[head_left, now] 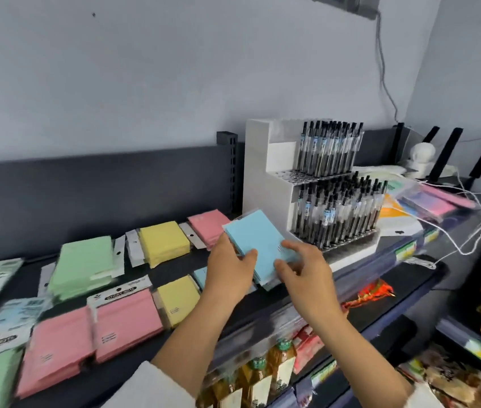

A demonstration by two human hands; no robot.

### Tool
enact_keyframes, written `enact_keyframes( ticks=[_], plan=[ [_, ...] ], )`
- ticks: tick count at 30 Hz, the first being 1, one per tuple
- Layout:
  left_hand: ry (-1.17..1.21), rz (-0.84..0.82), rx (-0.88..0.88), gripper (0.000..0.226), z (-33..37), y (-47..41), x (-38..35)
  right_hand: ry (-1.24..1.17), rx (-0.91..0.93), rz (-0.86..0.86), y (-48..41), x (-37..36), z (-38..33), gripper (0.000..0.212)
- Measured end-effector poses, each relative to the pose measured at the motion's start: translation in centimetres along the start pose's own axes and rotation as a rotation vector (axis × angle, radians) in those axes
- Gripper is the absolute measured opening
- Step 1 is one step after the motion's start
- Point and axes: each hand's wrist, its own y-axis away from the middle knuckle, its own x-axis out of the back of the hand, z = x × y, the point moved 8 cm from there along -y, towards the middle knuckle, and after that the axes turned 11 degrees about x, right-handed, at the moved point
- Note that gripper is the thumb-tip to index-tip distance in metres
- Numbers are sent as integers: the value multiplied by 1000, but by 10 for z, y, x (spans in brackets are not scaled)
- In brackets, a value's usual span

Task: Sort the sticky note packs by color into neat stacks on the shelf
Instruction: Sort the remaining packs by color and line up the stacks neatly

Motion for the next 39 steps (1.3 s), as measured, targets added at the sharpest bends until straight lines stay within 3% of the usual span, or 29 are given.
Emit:
enact_keyframes(
  ticks=[3,5,8,12,15,19,26,31,39],
  plan=[
    [-188,33,50,31,-5,-15,-10,171,86,-232,-11,-8,5,44],
    [-368,32,83,30,-11,-20,-16,251,123,-307,-13,-9,6,45],
    [-435,77,109,33,-13,-19,-19,347,202,-409,-11,-13,4,40],
    [-397,158,52,39,-5,-2,-11,366,282,-397,-12,-12,-7,37],
    [-404,309,-123,32,12,29,19,191,400,-377,-13,-23,-38,34],
    [-499,501,-194,29,3,77,93,-7,519,-456,2,-65,-85,32],
    [-670,852,-25,26,-58,168,260,-154,696,-661,51,-145,-176,30],
    [-618,961,97,24,-102,218,359,-194,788,-820,102,-198,-248,28],
    [-649,936,28,23,-166,242,487,-150,839,-884,179,-296,-367,31]
  ],
)
